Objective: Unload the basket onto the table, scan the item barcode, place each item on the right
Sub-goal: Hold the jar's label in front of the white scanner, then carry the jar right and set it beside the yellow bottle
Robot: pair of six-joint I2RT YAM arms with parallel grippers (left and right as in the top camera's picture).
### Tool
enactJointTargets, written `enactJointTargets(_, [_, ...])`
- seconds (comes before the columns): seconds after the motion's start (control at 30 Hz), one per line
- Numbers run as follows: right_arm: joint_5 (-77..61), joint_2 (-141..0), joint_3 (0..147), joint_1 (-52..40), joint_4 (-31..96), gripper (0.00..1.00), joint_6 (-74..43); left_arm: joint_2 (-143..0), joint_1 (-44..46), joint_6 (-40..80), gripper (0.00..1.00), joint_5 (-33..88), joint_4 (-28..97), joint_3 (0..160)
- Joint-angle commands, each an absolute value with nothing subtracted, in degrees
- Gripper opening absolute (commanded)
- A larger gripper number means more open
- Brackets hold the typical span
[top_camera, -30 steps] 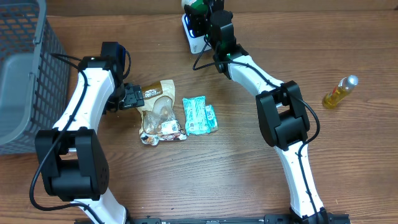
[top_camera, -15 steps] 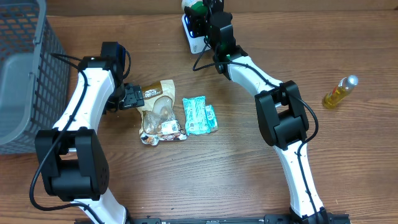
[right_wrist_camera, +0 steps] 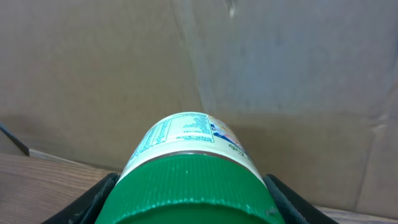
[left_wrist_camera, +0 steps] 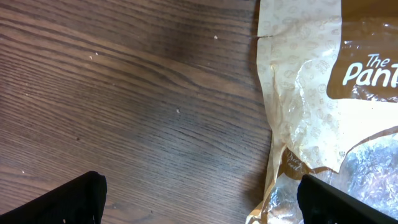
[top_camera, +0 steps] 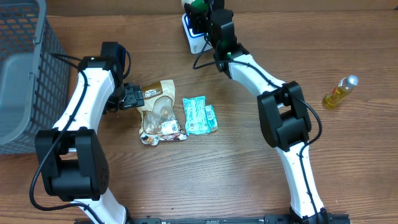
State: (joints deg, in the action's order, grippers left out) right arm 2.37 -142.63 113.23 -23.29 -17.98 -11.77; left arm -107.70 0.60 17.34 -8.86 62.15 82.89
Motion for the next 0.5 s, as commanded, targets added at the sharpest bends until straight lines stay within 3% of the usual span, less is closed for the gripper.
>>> enactJointTargets(0.0, [2.94,-132.0,114.39,-22.74,-15.11,0.33,-11.46,-108.09,0.45,16.27,0.99,-9.41,62.08,83.74])
enactJointTargets(0.4, [2.94,-119.39,114.39,-21.69,18.55,0.33,-11.46,-108.09,0.45,16.27,1.0,-9.41,62.08,83.74])
enactJointTargets(0.47, [2.96,-117.64,114.39,-20.93,26.79,0.38,-11.44,-108.09,0.45,16.27,1.0,-9.41,62.08,83.72])
